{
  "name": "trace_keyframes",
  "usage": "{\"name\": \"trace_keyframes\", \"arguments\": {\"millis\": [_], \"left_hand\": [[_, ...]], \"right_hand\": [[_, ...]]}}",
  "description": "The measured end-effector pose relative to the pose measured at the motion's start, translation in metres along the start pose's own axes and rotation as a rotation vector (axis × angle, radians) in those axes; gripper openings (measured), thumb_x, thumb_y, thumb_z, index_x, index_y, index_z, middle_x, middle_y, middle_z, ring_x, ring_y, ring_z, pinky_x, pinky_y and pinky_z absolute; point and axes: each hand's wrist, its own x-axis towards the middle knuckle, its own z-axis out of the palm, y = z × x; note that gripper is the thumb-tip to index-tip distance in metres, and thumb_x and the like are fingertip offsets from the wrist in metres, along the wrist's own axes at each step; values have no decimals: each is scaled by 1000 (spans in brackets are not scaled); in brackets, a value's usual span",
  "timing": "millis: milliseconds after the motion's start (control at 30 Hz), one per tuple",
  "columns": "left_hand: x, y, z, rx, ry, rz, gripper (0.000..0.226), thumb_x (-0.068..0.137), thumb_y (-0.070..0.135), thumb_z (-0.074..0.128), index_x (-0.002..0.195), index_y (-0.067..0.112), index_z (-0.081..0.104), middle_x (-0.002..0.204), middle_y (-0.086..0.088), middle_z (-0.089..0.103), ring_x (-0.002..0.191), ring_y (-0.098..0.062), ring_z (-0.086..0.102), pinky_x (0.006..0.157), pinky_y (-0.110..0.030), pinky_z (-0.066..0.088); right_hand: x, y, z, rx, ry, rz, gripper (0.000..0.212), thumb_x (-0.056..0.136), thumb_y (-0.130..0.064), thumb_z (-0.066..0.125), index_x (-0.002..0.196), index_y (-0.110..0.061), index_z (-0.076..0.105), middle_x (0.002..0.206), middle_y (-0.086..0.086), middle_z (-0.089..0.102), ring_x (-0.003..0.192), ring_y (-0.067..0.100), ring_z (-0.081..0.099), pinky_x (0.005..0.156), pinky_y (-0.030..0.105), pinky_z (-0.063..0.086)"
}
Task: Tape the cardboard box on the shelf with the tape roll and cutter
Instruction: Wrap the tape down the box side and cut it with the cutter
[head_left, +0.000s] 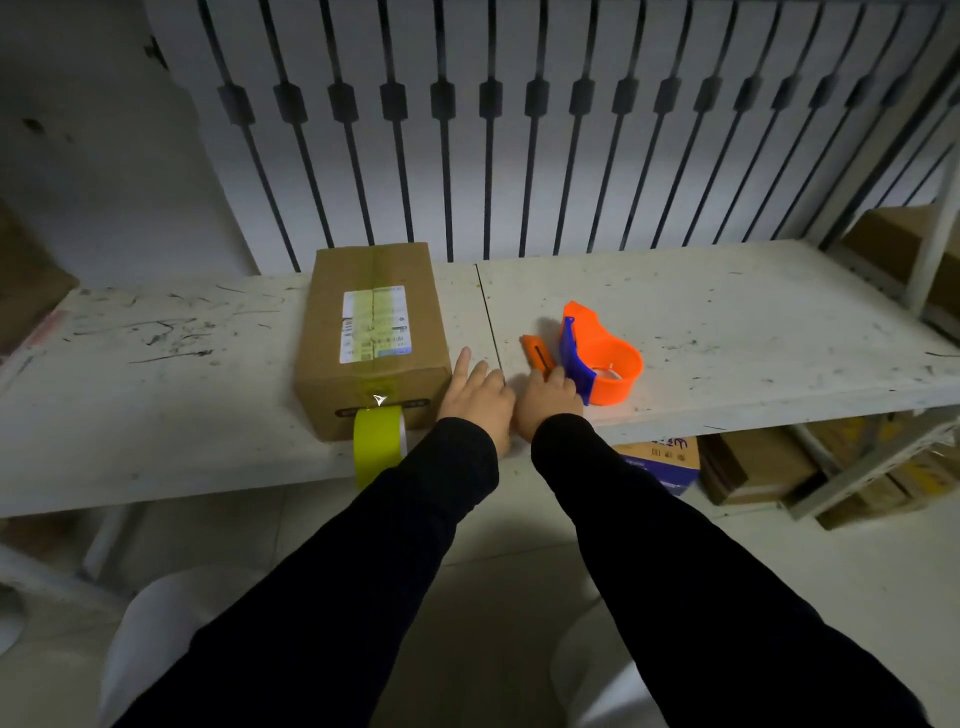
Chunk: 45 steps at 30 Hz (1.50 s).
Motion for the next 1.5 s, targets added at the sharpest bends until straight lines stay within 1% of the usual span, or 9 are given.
{"name": "trace_keyframes", "arguments": {"millis": [167,333,500,667,833,900,1033,1233,1500], "left_hand": [[3,4,16,-71,-82,-22,48,90,27,44,135,11,44,145,-8,40,141,-27,26,120,-45,-3],[3,3,22,-333,-188,-84,44,89,9,45,132,3,44,140,-15,42,131,-31,39,113,-37,31],[-1,2,23,-569,-165,-162,49,91,-3,38,139,2,36,151,-12,30,137,-28,34,113,-32,30],[-8,0,18,-650,-136,-154,44,95,2,35,139,4,39,148,-12,37,134,-27,39,112,-31,31],[-13,1,0,-729,-145,-156,41,98,10,33,139,7,38,138,-16,48,124,-29,49,105,-35,39],[-14,2,-6,-760,-128,-162,43,98,10,34,141,9,34,133,-17,52,119,-30,53,101,-36,42],[-21,1,-22,-854,-76,-207,46,100,12,31,145,13,27,130,-16,54,114,-29,56,99,-35,46],[-36,-3,-47,-1163,65,-283,42,100,14,34,142,11,32,138,-14,51,125,-28,51,104,-33,40],[-52,-19,-47,-1524,95,-437,46,99,15,38,144,11,30,142,-13,48,128,-30,49,111,-43,38]], "right_hand": [[5,5,7,-85,77,-11,43,93,-20,43,133,-4,40,138,18,41,126,33,40,103,39,38],[10,8,6,-62,86,31,37,95,-14,42,128,1,44,130,19,51,120,32,49,97,37,45],[11,7,-1,70,-23,98,28,93,-11,43,117,1,51,118,19,57,110,29,56,89,34,50],[2,5,-3,351,-209,211,27,85,-34,55,83,-7,55,90,13,66,85,29,68,84,40,57],[-4,-1,-14,784,-184,231,29,89,-22,53,64,-11,45,70,10,54,66,24,56,67,33,50],[-10,-5,-22,980,-204,231,23,93,-19,49,72,-11,45,67,7,49,58,18,49,58,28,45],[-21,-12,-38,1346,-250,210,18,97,-19,46,111,-9,43,82,6,51,81,20,54,87,39,48],[-41,-19,-64,1596,-294,63,19,97,-6,43,115,-2,48,96,12,59,94,25,59,90,38,49],[-57,-35,-62,1365,-245,46,32,99,-31,39,117,-6,48,81,5,55,77,17,56,82,32,49]]}}
